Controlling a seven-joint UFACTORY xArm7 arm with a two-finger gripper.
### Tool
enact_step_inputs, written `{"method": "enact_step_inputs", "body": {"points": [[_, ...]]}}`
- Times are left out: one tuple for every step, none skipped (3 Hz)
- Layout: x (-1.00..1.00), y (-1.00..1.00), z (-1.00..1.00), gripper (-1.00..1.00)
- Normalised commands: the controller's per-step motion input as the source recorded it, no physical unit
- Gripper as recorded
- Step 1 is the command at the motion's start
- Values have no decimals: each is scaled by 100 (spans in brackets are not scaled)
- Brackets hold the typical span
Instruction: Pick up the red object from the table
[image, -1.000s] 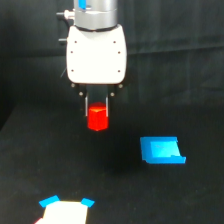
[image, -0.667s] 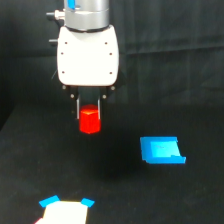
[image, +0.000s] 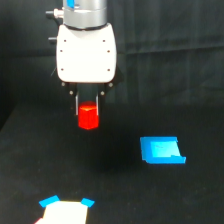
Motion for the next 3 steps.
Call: {"method": "enact_step_inputs", "body": {"points": [[13, 100, 10, -97], [13, 49, -2, -99], [-5, 34, 16, -100]]}}
